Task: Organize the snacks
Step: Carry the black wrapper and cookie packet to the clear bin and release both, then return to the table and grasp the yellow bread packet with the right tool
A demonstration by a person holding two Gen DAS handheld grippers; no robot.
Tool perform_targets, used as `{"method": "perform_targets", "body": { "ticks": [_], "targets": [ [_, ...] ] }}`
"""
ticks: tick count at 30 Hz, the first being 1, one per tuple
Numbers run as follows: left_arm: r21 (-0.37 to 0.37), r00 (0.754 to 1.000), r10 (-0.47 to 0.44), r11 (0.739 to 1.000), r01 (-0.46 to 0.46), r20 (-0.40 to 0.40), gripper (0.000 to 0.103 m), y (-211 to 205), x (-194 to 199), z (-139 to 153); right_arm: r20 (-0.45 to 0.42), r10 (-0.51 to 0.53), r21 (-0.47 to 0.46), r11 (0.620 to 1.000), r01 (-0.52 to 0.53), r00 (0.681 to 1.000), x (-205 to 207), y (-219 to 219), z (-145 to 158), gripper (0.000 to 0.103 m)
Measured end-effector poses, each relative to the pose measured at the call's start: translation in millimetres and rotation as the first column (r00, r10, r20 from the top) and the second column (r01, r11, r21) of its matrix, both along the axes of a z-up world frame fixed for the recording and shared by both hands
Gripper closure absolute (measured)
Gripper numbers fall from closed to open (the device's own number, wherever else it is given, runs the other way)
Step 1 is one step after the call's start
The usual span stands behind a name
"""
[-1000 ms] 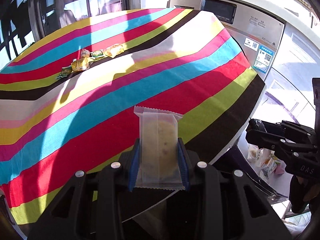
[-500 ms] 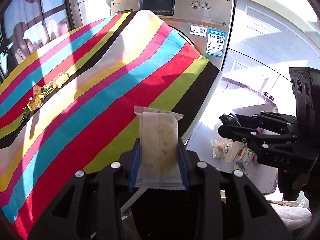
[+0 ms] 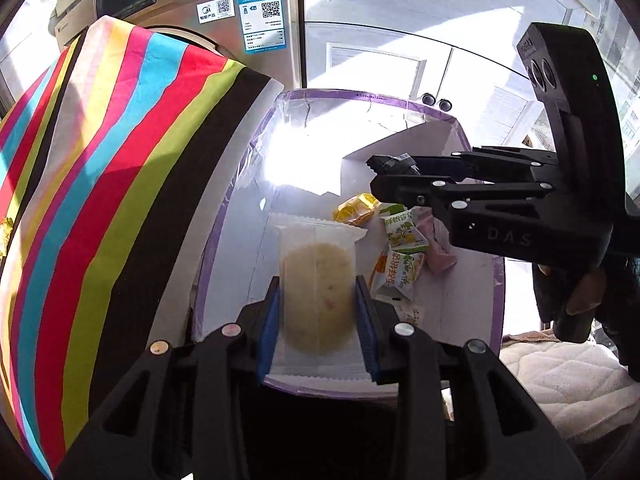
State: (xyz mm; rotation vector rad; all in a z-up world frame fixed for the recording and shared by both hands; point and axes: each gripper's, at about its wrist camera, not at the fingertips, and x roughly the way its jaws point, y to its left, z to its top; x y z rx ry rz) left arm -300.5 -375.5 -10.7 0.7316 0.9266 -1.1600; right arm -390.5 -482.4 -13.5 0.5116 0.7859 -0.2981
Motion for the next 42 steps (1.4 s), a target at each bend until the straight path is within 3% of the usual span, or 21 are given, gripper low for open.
{"method": "perform_targets", "body": {
  "ticks": [5,6,7,8,9,11,14,16,18,20,24,27,28,30,33,35,40,42],
  "targets": [
    [-0.012,0.994,-0.104,0.995,0.104,0.024,0.067,-6,-24,0,-0.023,-0.05,-0.044,0.998,0.048,0.999,-2,-12,0,0.062],
    [-0.026,0.993,-0.119,0.992,0.12,0.016,0.059,-4,-25,2,-0.038,-0.064,-0.058,0.996,0.061,0.997,-1,-14,0,0.062],
    [-0.044,0.992,-0.121,0.992,0.122,0.018,0.05,-2,-25,4,-0.056,-0.073,-0.062,0.996,0.07,0.996,1,-15,-1,0.054],
    [-0.065,0.994,-0.106,0.992,0.108,0.032,0.027,3,-23,8,-0.067,-0.081,-0.057,0.995,0.077,0.994,4,-16,-2,0.044],
    [-0.093,0.996,-0.08,0.992,0.085,0.051,0.014,9,-18,13,-0.068,-0.091,-0.051,0.995,0.087,0.994,5,-17,-1,0.039],
    [-0.128,0.997,-0.01,0.992,0.019,0.072,0.01,25,-1,21,-0.062,-0.102,-0.037,0.994,0.099,0.993,9,-15,0,0.026],
    [-0.146,0.986,0.138,0.981,-0.124,0.093,0.006,60,41,27,-0.068,-0.055,-0.021,0.998,0.054,0.996,22,-3,0,0.025],
    [-0.154,0.953,0.281,0.953,-0.262,0.118,0.004,94,77,29,-0.081,-0.008,-0.012,1.0,0.007,0.997,34,11,-4,0.025],
    [-0.152,0.895,0.427,0.9,-0.408,0.13,0.003,132,114,30,-0.094,0.064,0.011,0.998,-0.063,0.993,50,31,-7,0.025],
    [-0.154,0.81,0.572,0.819,-0.553,0.131,0.003,177,151,31,-0.1,0.127,0.011,0.992,-0.126,0.987,67,53,-8,0.025],
    [-0.197,0.593,0.798,0.602,-0.774,0.107,0.002,274,214,34,-0.04,0.259,-0.024,0.965,-0.26,0.965,106,102,8,0.025],
    [-0.221,0.432,0.894,0.449,-0.866,0.121,0.002,332,252,31,-0.016,0.355,-0.058,0.933,-0.355,0.935,150,139,23,0.024],
    [-0.229,0.385,0.916,0.402,-0.887,0.116,0.002,349,262,29,-0.019,0.376,-0.063,0.924,-0.376,0.926,167,151,27,0.023],
    [-0.246,0.317,0.945,0.327,-0.912,0.082,0.002,376,277,29,-0.011,0.414,-0.045,0.909,-0.415,0.91,204,172,33,0.022],
    [-0.268,0.254,0.967,0.249,-0.931,0.019,0.002,402,289,27,0.002,0.454,-0.016,0.891,-0.454,0.891,263,202,38,0.018],
    [-0.257,0.241,0.968,0.217,-0.942,-0.067,0.002,413,295,23,0.005,0.472,-0.029,0.881,-0.472,0.881,302,221,40,0.018],
    [-0.276,0.223,0.96,0.171,-0.946,-0.169,0.002,422,291,19,-0.009,0.544,-0.071,0.837,-0.543,0.839,395,266,39,0.016],
    [-0.284,0.222,0.958,0.165,-0.945,-0.183,0.002,423,289,19,-0.022,0.576,-0.108,0.811,-0.574,0.817,430,285,37,0.016]
  ]
}}
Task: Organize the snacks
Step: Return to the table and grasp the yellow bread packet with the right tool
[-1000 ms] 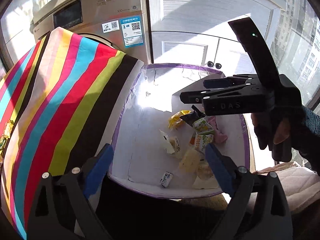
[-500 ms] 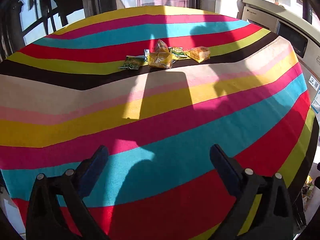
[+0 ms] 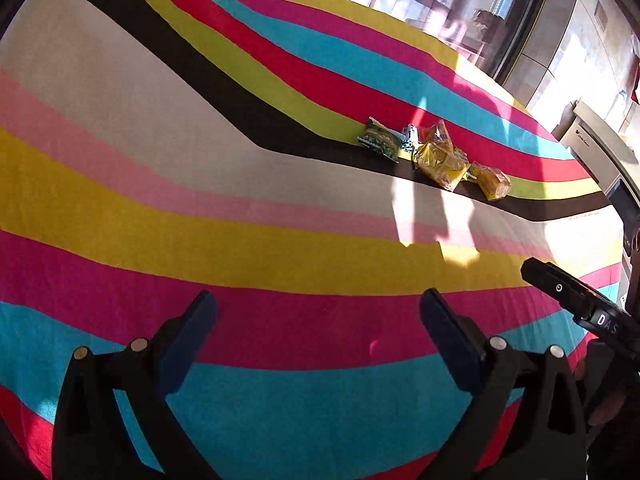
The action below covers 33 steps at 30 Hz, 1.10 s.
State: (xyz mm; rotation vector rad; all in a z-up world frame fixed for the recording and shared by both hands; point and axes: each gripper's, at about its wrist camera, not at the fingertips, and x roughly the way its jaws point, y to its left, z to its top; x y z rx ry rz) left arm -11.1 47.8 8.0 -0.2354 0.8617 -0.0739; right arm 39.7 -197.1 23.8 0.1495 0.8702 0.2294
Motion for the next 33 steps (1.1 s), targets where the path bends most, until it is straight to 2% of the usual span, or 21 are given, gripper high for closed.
{"method": "perform_targets", "body": {
  "ticks": [7,13,15,18,21,23,24,27,33],
  "targets": [
    [0.012,1.0,0.0,1.0,0.0,-0.005,0.002,-3,-1,-2,0.058,0.174,-0.154,0.974,-0.163,0.983,95,56,5,0.016],
    [0.007,1.0,0.002,1.0,-0.001,-0.004,0.002,-5,0,-3,-0.047,0.208,-0.139,0.967,-0.213,0.977,146,58,-15,0.016],
    [0.007,1.0,0.002,1.0,-0.002,-0.004,0.002,-5,-1,-3,-0.05,0.25,-0.14,0.957,-0.255,0.967,143,57,-17,0.037],
    [0.006,1.0,0.002,1.0,-0.002,-0.004,0.002,-5,-1,-3,-0.07,0.322,-0.074,0.942,-0.326,0.944,120,52,-11,0.037],
    [0.007,1.0,0.008,1.0,-0.008,-0.004,0.002,-5,-1,-3,-0.113,0.336,-0.022,0.94,-0.34,0.935,99,44,-11,0.034],
    [0.014,1.0,0.012,1.0,-0.012,-0.007,0.002,-7,0,-4,-0.11,0.343,-0.045,0.936,-0.349,0.933,92,43,-12,0.025],
    [0.021,1.0,0.013,1.0,-0.013,-0.01,0.002,-9,1,-4,-0.102,0.356,-0.054,0.93,-0.363,0.929,90,43,-13,0.024],
    [0.044,1.0,0.014,0.999,-0.013,-0.019,0.002,-12,2,-5,-0.103,0.369,-0.094,0.921,-0.378,0.924,92,46,-20,0.023],
    [0.101,0.999,0.013,0.995,-0.009,-0.039,0.002,-18,4,-7,-0.064,0.396,-0.098,0.911,-0.4,0.916,90,43,-22,0.023]
  ]
}}
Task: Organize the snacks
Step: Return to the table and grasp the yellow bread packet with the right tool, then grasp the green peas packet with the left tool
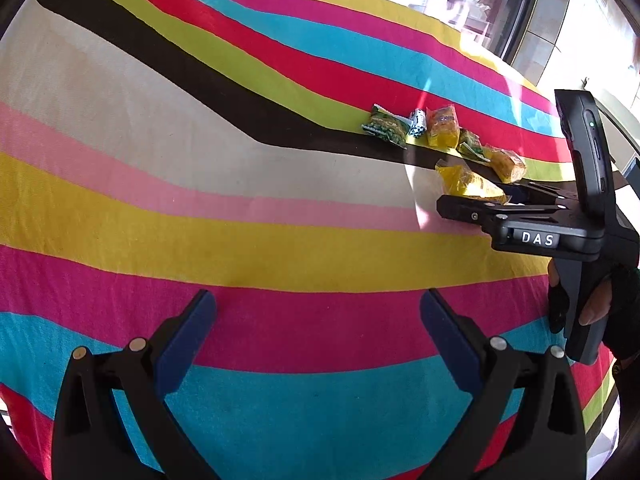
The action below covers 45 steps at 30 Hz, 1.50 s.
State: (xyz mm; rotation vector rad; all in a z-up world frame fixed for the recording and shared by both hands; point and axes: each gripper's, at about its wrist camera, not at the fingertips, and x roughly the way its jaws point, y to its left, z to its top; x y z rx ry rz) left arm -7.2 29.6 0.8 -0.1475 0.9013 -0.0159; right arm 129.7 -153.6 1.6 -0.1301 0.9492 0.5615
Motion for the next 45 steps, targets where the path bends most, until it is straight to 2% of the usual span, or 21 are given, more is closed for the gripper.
{"method": "perform_targets", "body": {
  "ticks": [1,2,4,8,12,17,19,21,23,24,25,27,28,30,31,34,36,37,40,42,45],
  "targets": [
    [0.007,1.0,0.0,1.0,0.0,-0.003,0.002,-1,0,0,0.013,0.006,-0.011,1.0,-0.006,1.0,-2,-1,1,0.033],
    [0.013,1.0,0.0,1.0,0.0,-0.006,0.002,-1,1,0,0.03,0.014,-0.031,0.999,-0.013,0.999,-6,-1,1,0.051],
    [0.037,1.0,-0.001,0.999,0.001,-0.014,0.002,-4,3,-1,0.058,-0.002,-0.05,0.999,0.005,0.998,-21,-6,2,0.06],
    [0.183,0.996,-0.037,0.982,0.052,-0.087,0.001,-22,11,-6,0.062,-0.119,-0.017,0.993,0.12,0.991,-37,-35,4,0.06],
    [0.18,0.983,-0.135,0.971,0.156,-0.125,0.001,-38,38,-6,0.003,-0.198,0.059,0.979,0.197,0.98,-43,-59,0,0.06],
    [0.272,0.98,-0.165,0.943,0.19,-0.111,0.001,-60,108,-6,-0.015,-0.232,0.079,0.969,0.232,0.973,-39,-57,-7,0.059],
    [0.23,0.975,-0.178,0.952,0.204,-0.129,0.001,-62,134,-7,-0.007,-0.23,0.062,0.971,0.23,0.973,-39,-54,-7,0.059],
    [0.061,0.977,-0.144,0.986,0.156,-0.158,0.001,-48,155,-6,-0.012,-0.23,0.072,0.971,0.23,0.973,-45,-60,-3,0.059],
    [-0.07,0.989,0.009,0.997,-0.02,-0.149,0.001,-28,166,2,-0.015,-0.229,0.078,0.97,0.23,0.973,-45,-62,-3,0.058],
    [-0.151,0.981,0.105,0.98,-0.13,-0.162,0.001,-16,170,5,-0.015,-0.228,0.077,0.97,0.229,0.973,-45,-62,-3,0.058],
    [-0.224,0.958,0.212,0.941,-0.253,-0.191,0.001,-3,173,6,-0.014,-0.226,0.075,0.971,0.227,0.974,-44,-60,-3,0.057],
    [-0.302,0.871,0.402,0.825,-0.478,-0.283,0.002,16,179,4,-0.013,-0.224,0.071,0.972,0.224,0.975,-44,-58,-3,0.057],
    [-0.307,0.82,0.474,0.767,-0.564,-0.321,0.002,21,183,5,-0.012,-0.224,0.07,0.972,0.224,0.975,-43,-57,-4,0.057],
    [-0.252,0.718,0.561,0.687,-0.682,-0.413,0.002,22,198,3,-0.009,-0.224,0.063,0.973,0.224,0.975,-43,-55,-4,0.057],
    [-0.218,0.671,0.583,0.658,-0.721,-0.458,0.002,19,206,2,-0.007,-0.224,0.06,0.973,0.224,0.975,-42,-54,-5,0.057],
    [-0.136,0.562,0.639,0.588,-0.797,-0.526,0.002,8,228,-1,-0.006,-0.223,0.057,0.973,0.223,0.975,-43,-53,-4,0.056],
    [-0.034,0.476,0.686,0.551,-0.834,-0.551,0.002,-2,243,-4,-0.008,-0.223,0.065,0.973,0.223,0.975,-43,-55,-5,0.056],
    [0.0,0.448,0.698,0.54,-0.841,-0.559,0.002,-6,250,-6,-0.012,-0.223,0.072,0.972,0.223,0.975,-41,-55,-6,0.056],
    [0.01,0.436,0.708,0.53,-0.848,-0.555,0.002,-18,265,-4,-0.033,-0.234,0.117,0.965,0.236,0.972,-38,-63,-6,0.059],
    [0.026,0.445,0.712,0.544,-0.839,-0.543,0.002,-26,273,-4,-0.05,-0.237,0.15,0.959,0.242,0.97,-36,-69,-8,0.059],
    [0.071,0.478,0.717,0.587,-0.806,-0.508,0.002,-37,288,0,-0.06,-0.24,0.172,0.954,0.247,0.969,-36,-72,-8,0.059]
  ]
}}
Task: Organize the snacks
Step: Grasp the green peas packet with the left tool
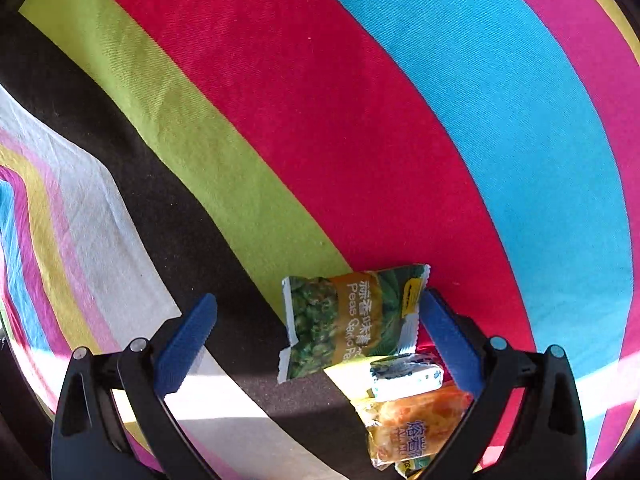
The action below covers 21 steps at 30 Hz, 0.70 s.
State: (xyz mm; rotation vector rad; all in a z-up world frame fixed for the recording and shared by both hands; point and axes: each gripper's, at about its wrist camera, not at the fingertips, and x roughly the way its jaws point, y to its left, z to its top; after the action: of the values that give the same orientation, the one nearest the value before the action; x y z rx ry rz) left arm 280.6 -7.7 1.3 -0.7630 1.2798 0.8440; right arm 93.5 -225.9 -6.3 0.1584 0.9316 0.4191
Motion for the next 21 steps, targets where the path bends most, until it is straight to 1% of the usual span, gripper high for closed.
{"method": "perform_targets", "body": {
  "ticks": [3,4,5,6,8,10,13,15,17,19,20,21],
  "targets": [
    [0.104,0.998,-0.04,0.994,0.035,0.044,0.002,-8,5,22,-0.001,-0.003,0.009,1.0,0.003,1.0,0,-3,0,0.059],
    [0.113,0.996,-0.057,0.992,0.049,0.066,0.002,-10,7,27,-0.001,-0.003,0.009,1.0,0.003,1.0,0,-4,0,0.059],
    [0.109,0.994,-0.078,0.992,0.07,0.071,0.002,-13,9,29,0.0,-0.003,0.006,1.0,0.003,1.0,0,-3,0,0.059],
    [0.093,0.994,-0.088,0.992,0.083,0.058,0.002,-13,10,27,0.001,-0.003,0.005,1.0,0.003,1.0,-1,-5,-1,0.059],
    [0.027,0.998,-0.053,0.998,0.052,0.045,0.002,-10,8,19,-0.002,-0.007,0.017,1.0,0.007,1.0,0,-6,-2,0.059],
    [-0.004,0.999,-0.031,1.0,0.031,0.029,0.002,-6,10,12,-0.006,-0.014,0.025,1.0,0.014,1.0,1,-9,-1,0.06],
    [-0.012,1.0,-0.023,1.0,0.023,0.017,0.002,-2,16,10,-0.004,-0.017,0.017,1.0,0.017,1.0,0,-9,0,0.061],
    [-0.002,1.0,-0.028,1.0,0.028,0.012,0.002,-2,23,9,-0.001,-0.016,0.003,1.0,0.016,1.0,-1,-7,1,0.06],
    [0.008,0.999,-0.034,0.999,0.034,0.015,0.002,-12,32,9,-0.003,-0.016,0.009,1.0,0.016,1.0,-1,-6,2,0.06],
    [0.031,0.998,-0.069,0.997,0.069,0.007,0.01,-28,31,10,-0.002,-0.016,0.012,1.0,0.016,1.0,-2,-7,2,0.06],
    [0.045,0.995,-0.098,0.994,0.098,-0.002,0.024,-35,30,14,-0.002,-0.016,0.013,1.0,0.016,1.0,-1,-7,2,0.06],
    [0.06,0.992,-0.127,0.99,0.128,-0.01,0.047,-44,27,17,-0.001,-0.017,0.014,1.0,0.017,1.0,-2,-7,2,0.06]
  ]
}}
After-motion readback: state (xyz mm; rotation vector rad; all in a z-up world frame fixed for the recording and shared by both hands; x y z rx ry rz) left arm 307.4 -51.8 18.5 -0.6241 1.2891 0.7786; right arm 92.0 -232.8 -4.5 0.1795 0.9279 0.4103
